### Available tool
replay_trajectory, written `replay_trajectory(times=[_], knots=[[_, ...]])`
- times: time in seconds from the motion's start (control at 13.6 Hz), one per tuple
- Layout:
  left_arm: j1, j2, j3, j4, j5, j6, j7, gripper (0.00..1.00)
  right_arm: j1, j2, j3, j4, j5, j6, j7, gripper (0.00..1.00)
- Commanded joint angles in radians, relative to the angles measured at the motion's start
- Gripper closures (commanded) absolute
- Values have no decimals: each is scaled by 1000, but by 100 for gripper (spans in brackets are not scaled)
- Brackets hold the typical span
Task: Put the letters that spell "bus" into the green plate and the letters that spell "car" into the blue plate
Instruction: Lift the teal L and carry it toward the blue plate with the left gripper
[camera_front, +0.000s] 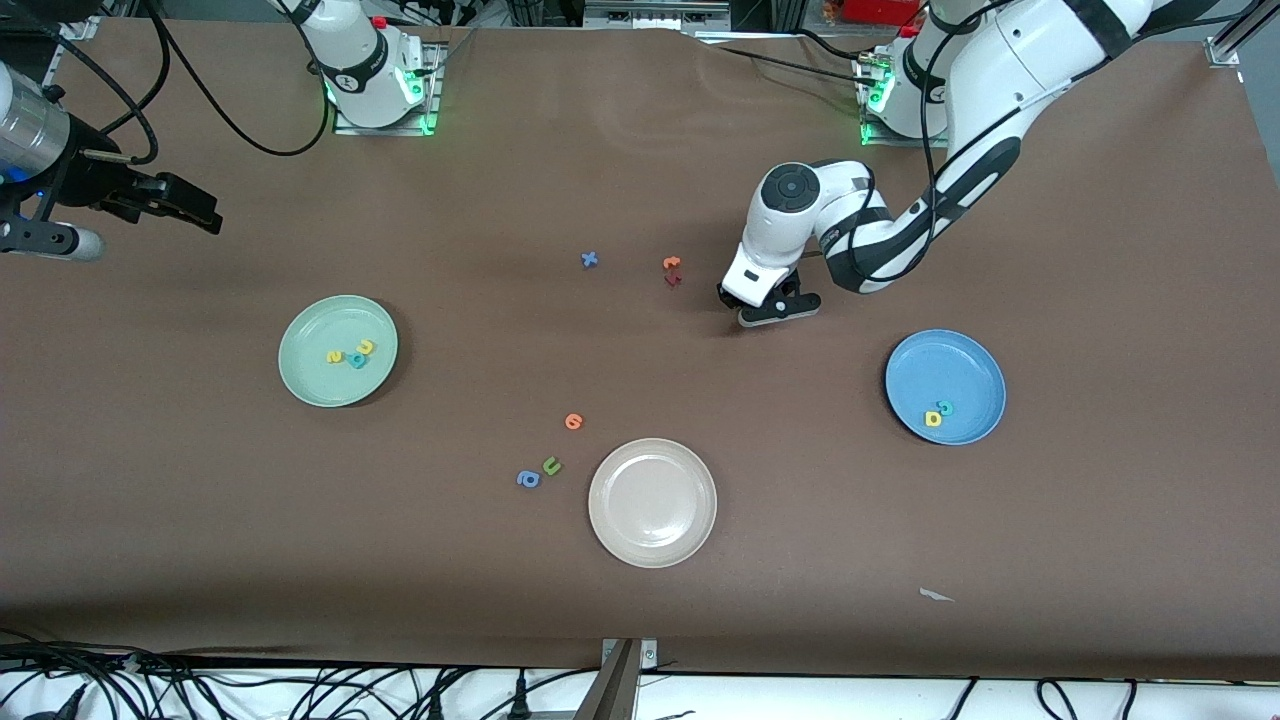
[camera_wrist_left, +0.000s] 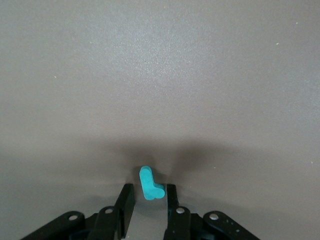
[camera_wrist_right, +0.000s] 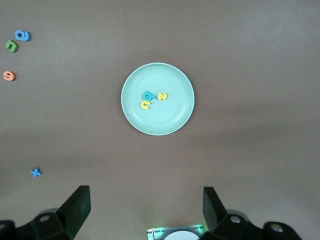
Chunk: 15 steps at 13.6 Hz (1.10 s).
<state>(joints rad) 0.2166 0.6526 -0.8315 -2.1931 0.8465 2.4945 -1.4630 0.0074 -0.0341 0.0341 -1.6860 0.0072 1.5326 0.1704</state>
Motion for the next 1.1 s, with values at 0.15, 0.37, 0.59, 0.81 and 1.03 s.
replay_trajectory(times=[0.15,0.37,0.59,0.81,1.03], knots=[[-2,22,3,18,45,4,-25,76,5,10,0,26,-4,-14,0,0],[-3,22,5,18,46,4,-43,83,5,10,0,26,-3,-12,1,0],[-6,22,5,18,46,4,-43,85,5,10,0,26,-1,-19,4,0],[-6,25,6,18,48,6,-43,89,5,10,0,26,-1,-9,5,0],[-6,25,8,19,48,4,-42,93,5,10,0,26,-1,-17,-6,0]])
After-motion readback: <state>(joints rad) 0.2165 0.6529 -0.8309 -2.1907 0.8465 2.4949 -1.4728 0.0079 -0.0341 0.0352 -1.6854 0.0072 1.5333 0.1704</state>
